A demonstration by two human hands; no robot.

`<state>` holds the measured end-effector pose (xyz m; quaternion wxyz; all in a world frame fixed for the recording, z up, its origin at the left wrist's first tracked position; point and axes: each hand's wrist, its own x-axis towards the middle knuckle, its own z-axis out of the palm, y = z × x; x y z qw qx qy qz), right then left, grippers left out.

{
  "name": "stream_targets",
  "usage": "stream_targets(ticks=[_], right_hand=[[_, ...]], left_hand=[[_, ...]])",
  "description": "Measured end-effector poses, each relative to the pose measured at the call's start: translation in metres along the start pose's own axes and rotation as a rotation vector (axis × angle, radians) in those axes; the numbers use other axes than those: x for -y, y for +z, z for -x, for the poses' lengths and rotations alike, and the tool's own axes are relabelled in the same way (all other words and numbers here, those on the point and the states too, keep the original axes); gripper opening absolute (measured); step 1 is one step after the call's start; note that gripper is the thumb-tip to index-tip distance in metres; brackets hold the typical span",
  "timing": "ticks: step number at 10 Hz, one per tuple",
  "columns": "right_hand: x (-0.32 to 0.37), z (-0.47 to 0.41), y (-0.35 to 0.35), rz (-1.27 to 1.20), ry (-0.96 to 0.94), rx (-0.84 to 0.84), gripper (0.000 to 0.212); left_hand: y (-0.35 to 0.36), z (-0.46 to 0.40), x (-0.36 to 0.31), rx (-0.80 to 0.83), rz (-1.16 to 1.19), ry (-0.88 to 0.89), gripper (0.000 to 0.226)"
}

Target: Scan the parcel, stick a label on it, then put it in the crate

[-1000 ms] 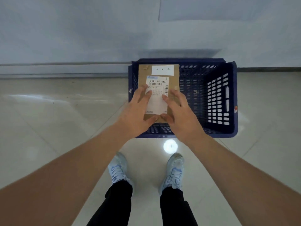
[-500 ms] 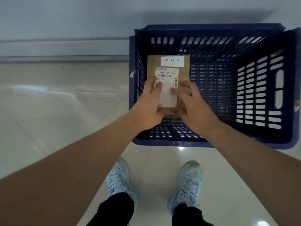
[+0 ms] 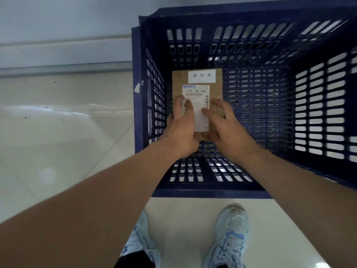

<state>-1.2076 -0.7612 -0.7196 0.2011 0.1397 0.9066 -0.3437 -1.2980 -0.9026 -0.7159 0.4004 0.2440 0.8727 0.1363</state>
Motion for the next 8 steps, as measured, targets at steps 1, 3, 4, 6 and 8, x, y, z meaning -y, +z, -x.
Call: stream_targets(ticks=[1, 3, 4, 6, 8], right_hand=[[-0.002, -0.006, 0.009, 0.013, -0.012, -0.009, 0.073], [-0.012, -0.007, 0.020, 0.056, -0.001, -0.027, 0.081], [-0.008, -0.008, 0.017, 0.101, 0.047, 0.003, 0.084], [0.012, 0.003, -0.011, 0.101, 0.118, 0.065, 0.075], [0.038, 0.037, -0.057, 0.132, 0.174, 0.072, 0.061]], left_hand=[[0.003, -0.003, 0.002, -0.025, -0.029, 0.019, 0.106], [0.007, -0.005, 0.002, -0.032, -0.148, 0.021, 0.109], [0.006, -0.007, 0.001, -0.020, -0.224, 0.002, 0.112], [-0.015, 0.002, -0.019, 0.025, -0.283, -0.049, 0.101], [-0.065, 0.038, -0.060, 0.059, -0.212, 0.000, 0.067]])
